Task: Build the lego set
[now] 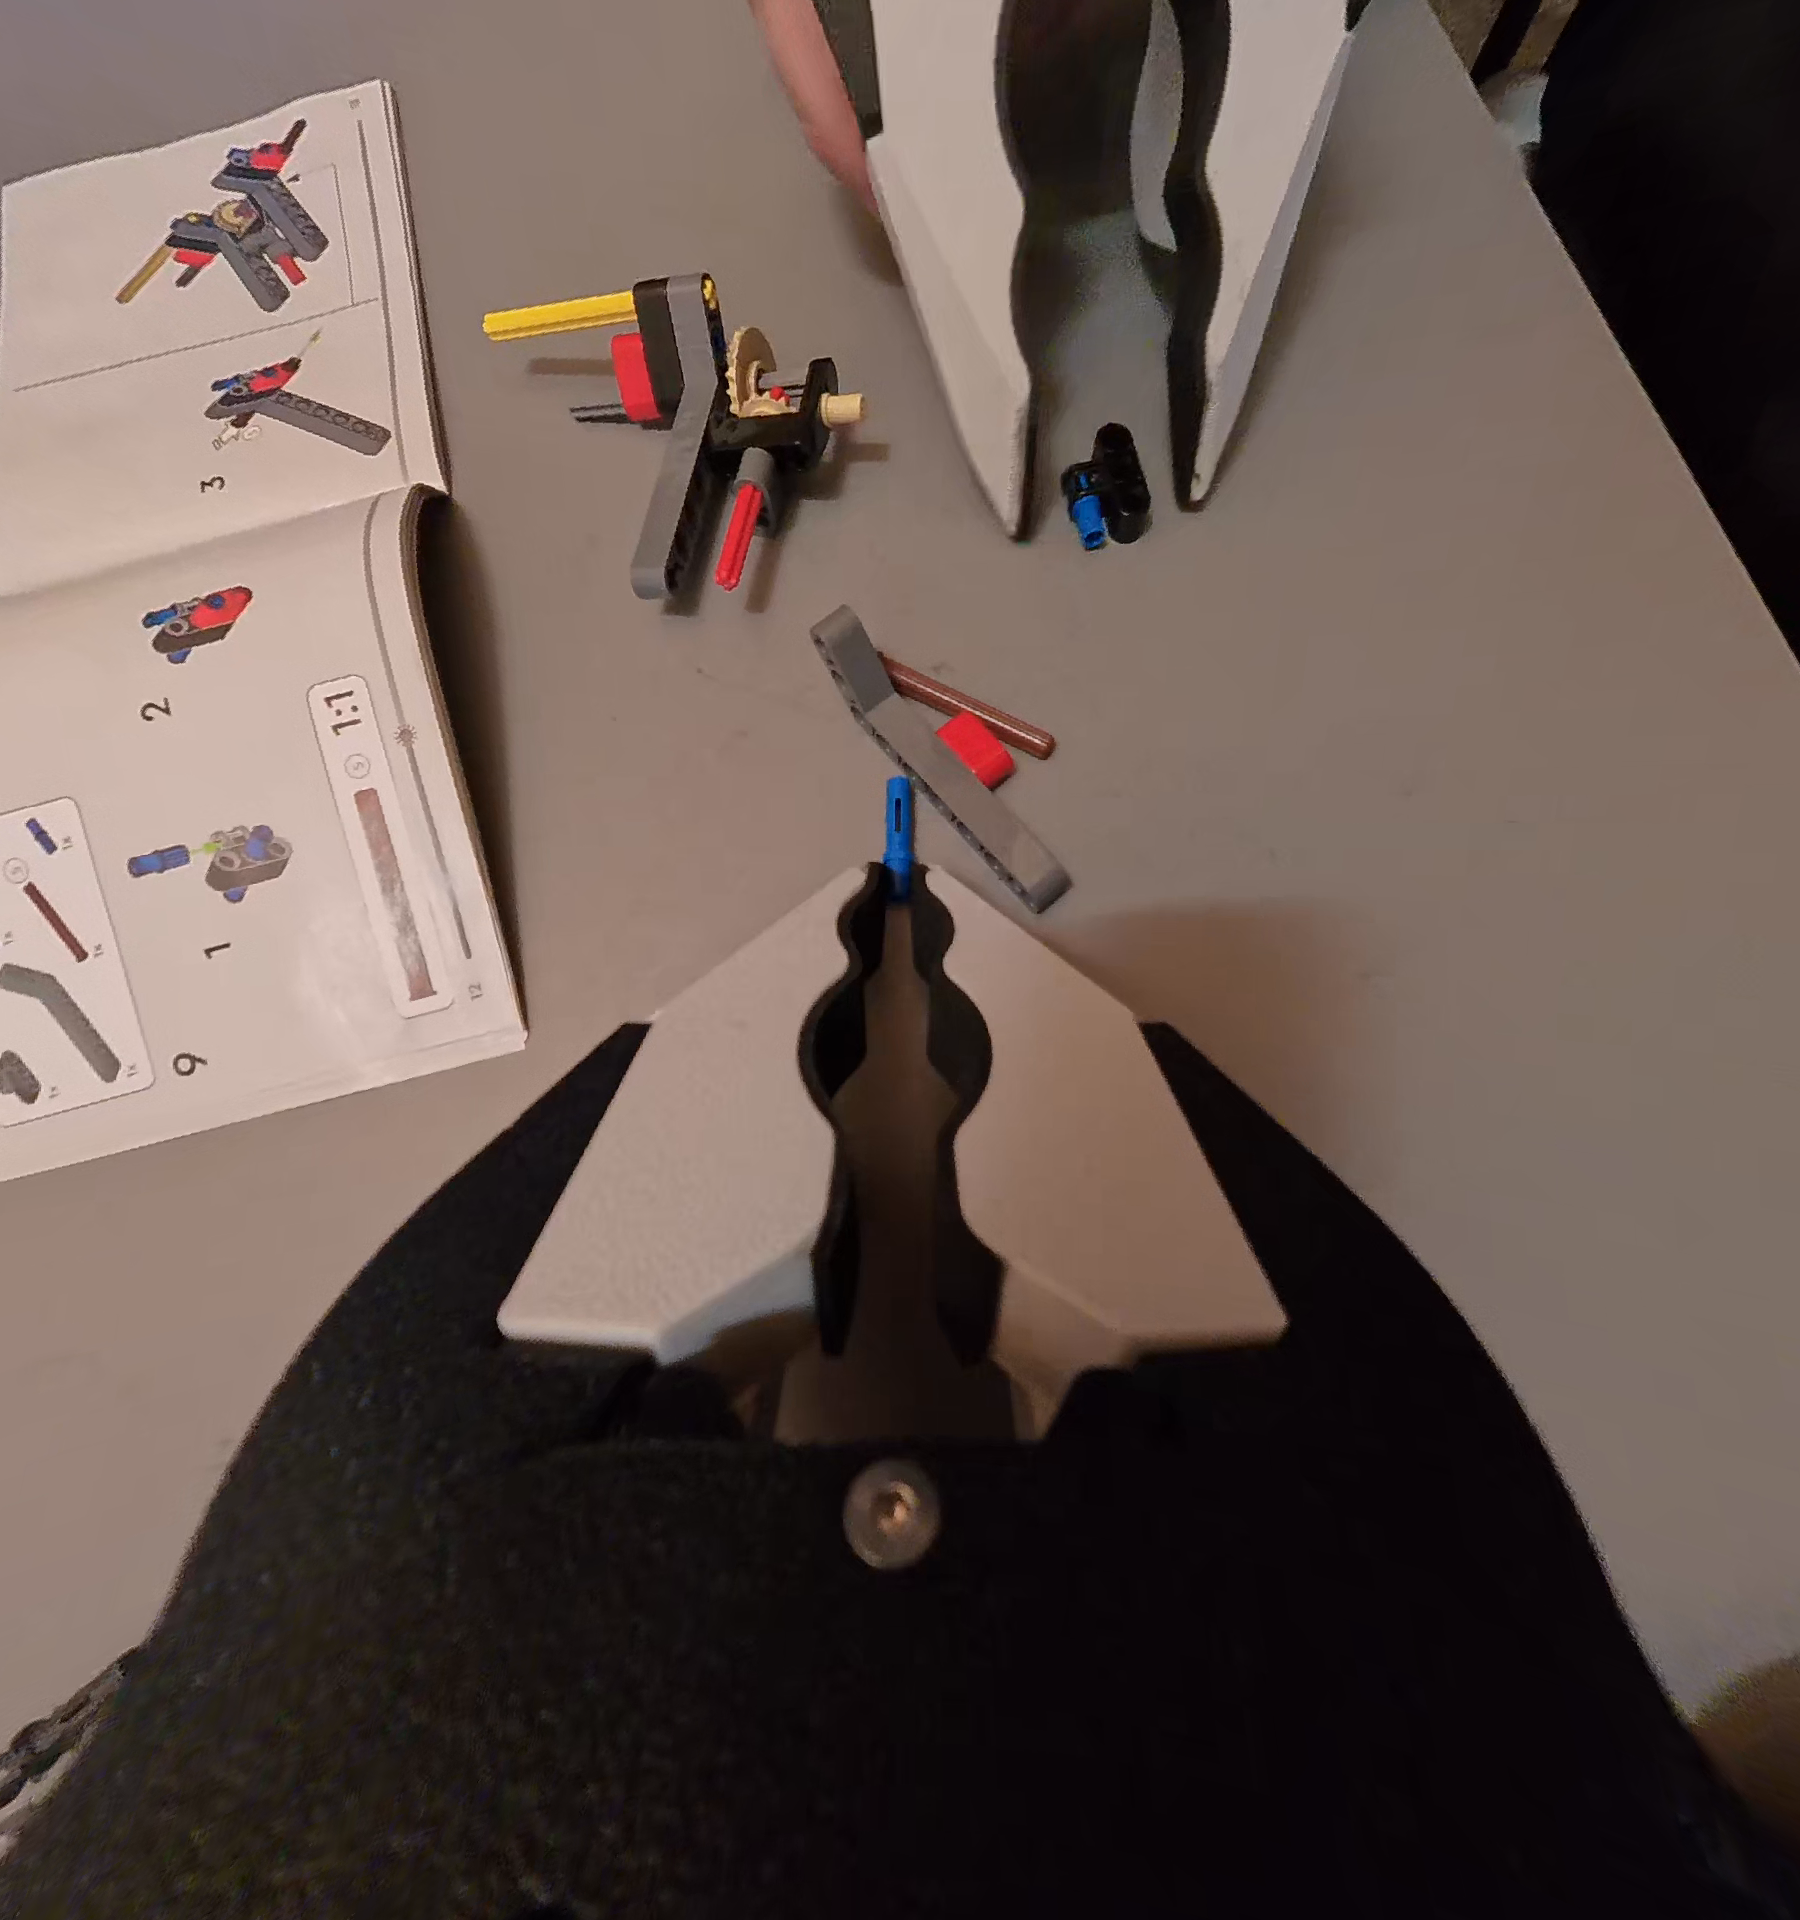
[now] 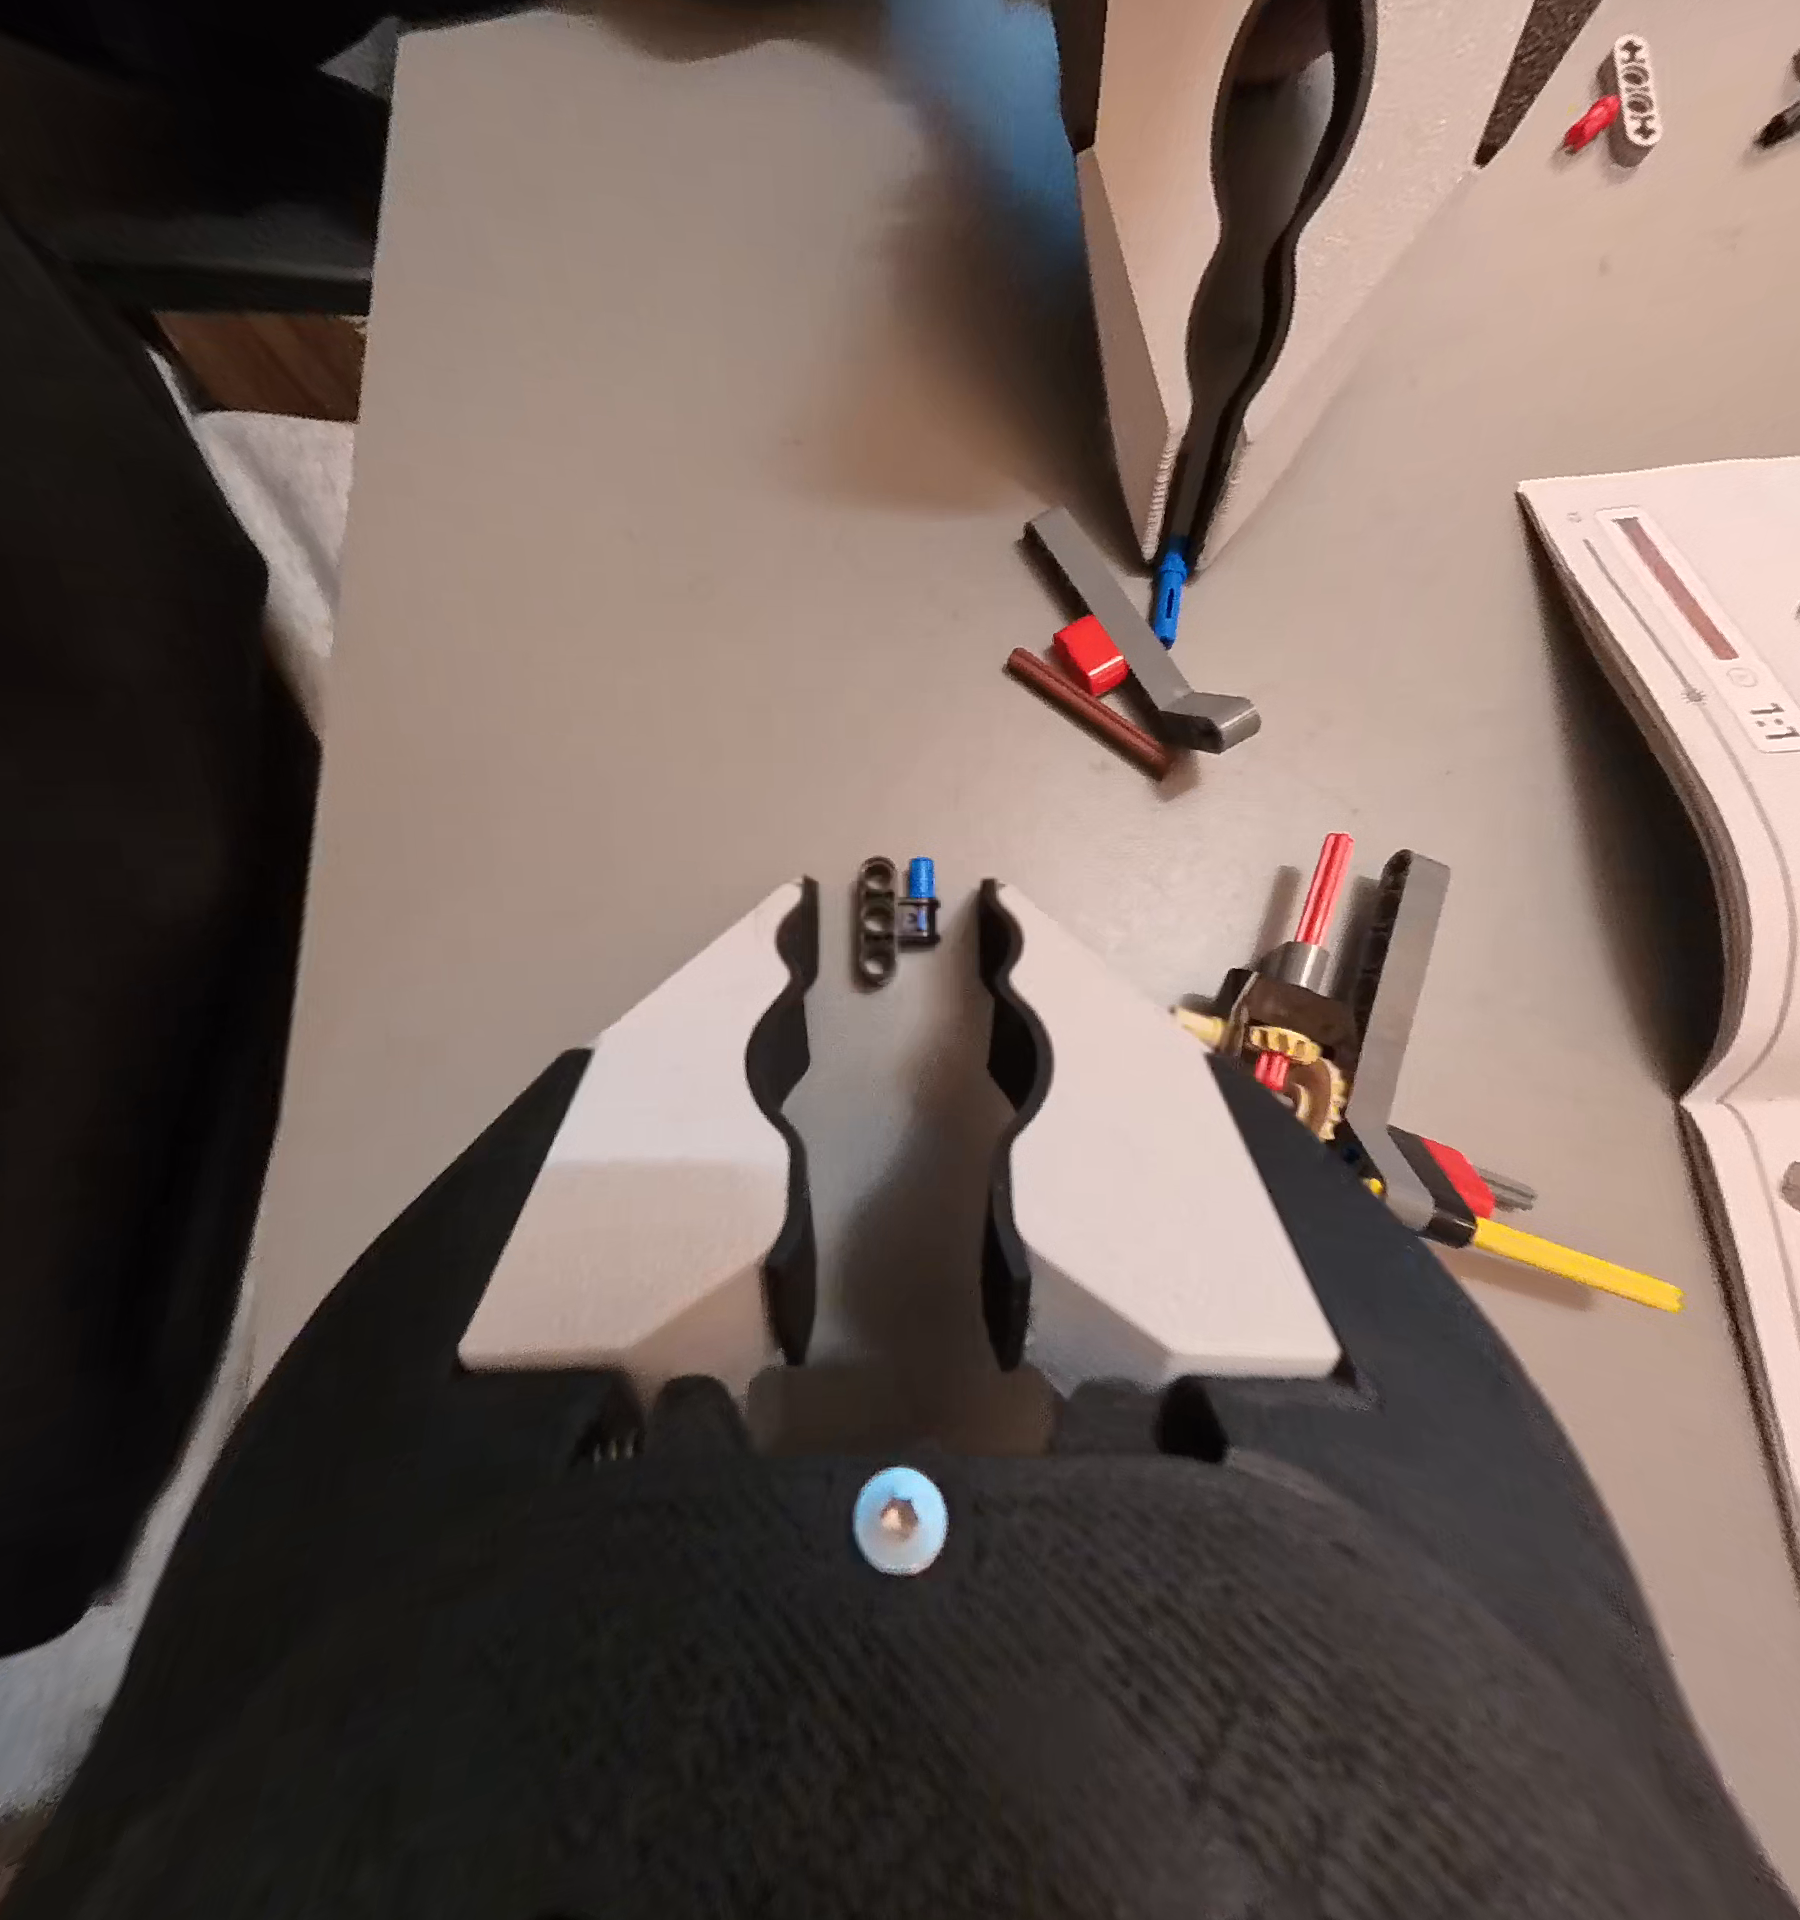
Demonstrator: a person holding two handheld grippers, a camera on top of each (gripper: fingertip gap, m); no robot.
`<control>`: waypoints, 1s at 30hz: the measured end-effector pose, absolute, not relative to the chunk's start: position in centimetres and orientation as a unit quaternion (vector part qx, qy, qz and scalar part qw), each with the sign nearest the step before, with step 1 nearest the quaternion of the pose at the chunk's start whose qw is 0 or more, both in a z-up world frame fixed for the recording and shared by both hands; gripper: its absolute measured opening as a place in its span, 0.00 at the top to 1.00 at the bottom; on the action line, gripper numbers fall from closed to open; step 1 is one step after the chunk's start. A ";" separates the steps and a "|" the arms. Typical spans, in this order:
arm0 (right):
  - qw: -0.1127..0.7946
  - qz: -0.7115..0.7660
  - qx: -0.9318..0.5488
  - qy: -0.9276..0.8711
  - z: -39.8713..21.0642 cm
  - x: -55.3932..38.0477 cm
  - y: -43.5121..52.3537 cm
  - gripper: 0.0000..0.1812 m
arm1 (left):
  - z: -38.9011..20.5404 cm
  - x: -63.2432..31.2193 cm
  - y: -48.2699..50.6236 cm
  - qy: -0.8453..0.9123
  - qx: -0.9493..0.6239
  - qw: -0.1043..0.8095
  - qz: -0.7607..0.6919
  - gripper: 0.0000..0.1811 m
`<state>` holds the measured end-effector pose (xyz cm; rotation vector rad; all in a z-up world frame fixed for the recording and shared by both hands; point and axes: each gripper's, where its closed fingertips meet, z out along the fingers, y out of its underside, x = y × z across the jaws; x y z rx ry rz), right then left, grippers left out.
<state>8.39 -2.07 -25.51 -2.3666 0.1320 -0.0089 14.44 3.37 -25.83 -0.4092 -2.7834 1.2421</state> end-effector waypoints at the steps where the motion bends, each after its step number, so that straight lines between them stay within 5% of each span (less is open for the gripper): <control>1: 0.374 -0.011 -0.926 0.049 -25.5 8.5 -2.2 0.83 | -25.8 14.4 3.4 -0.904 -0.134 0.032 0.404 0.99; 6: 0.375 0.002 -0.927 0.024 -25.5 8.0 -2.2 0.93 | -25.8 14.4 3.4 -0.904 -0.133 0.034 0.404 0.99; 15: 0.376 -0.023 -0.926 0.024 -25.2 9.3 -1.8 0.93 | -25.8 15.1 3.3 -0.906 -0.125 0.009 0.404 0.99; 21: 0.617 -0.038 -0.766 0.175 -17.8 13.2 -0.2 0.93 | -22.7 17.2 3.4 -0.886 -0.061 -0.062 0.455 0.99; 30: 0.816 0.036 -0.515 0.258 -12.2 15.5 -3.5 0.93 | -16.0 15.5 0.2 -0.828 0.011 -0.165 0.536 0.99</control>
